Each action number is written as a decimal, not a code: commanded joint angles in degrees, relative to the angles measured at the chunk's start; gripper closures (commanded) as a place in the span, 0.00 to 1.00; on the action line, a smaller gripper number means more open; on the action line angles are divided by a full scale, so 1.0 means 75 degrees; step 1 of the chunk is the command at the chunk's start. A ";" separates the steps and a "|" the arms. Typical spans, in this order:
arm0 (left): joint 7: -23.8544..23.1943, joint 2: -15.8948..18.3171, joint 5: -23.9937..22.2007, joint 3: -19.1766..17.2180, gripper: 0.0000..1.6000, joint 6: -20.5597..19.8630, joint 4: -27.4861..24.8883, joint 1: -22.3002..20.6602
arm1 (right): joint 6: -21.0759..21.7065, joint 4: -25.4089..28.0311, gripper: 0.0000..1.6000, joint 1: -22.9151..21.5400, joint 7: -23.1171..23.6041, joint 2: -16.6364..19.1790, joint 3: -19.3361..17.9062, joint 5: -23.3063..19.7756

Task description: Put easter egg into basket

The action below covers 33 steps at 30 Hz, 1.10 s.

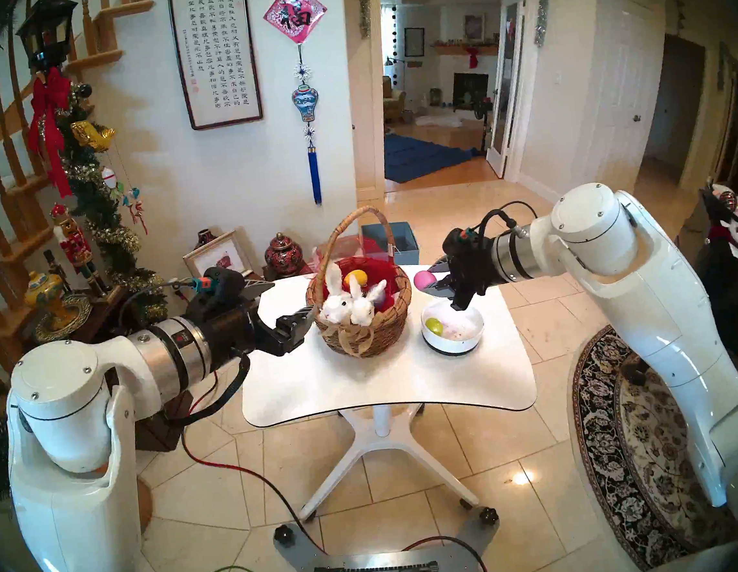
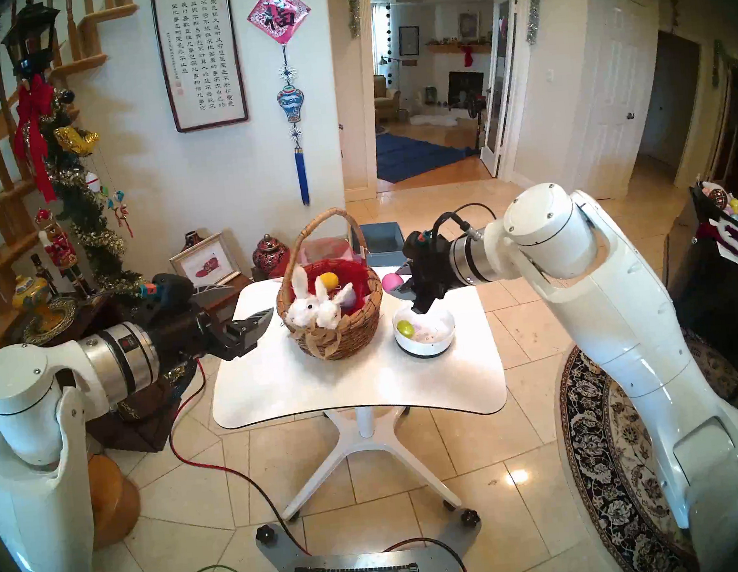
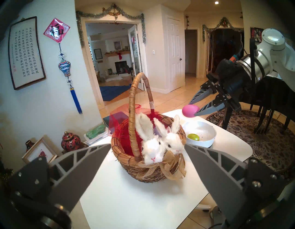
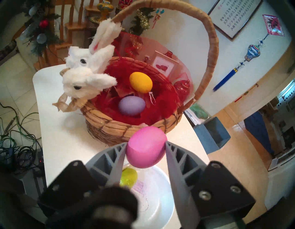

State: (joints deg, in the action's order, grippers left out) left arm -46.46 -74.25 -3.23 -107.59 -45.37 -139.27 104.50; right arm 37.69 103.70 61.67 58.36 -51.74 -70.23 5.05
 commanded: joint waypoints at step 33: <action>-0.0065 -0.0043 0.0069 0.0001 0.00 -0.0020 -0.0035 -0.0079 | -0.1361 -0.1990 0.00 -0.1606 -0.0122 -0.1732 0.0843 -0.0225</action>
State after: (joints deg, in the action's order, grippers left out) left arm -46.98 -74.62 -2.68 -107.67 -45.38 -139.27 104.39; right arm 28.53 88.28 51.09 57.56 -63.86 -63.43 3.72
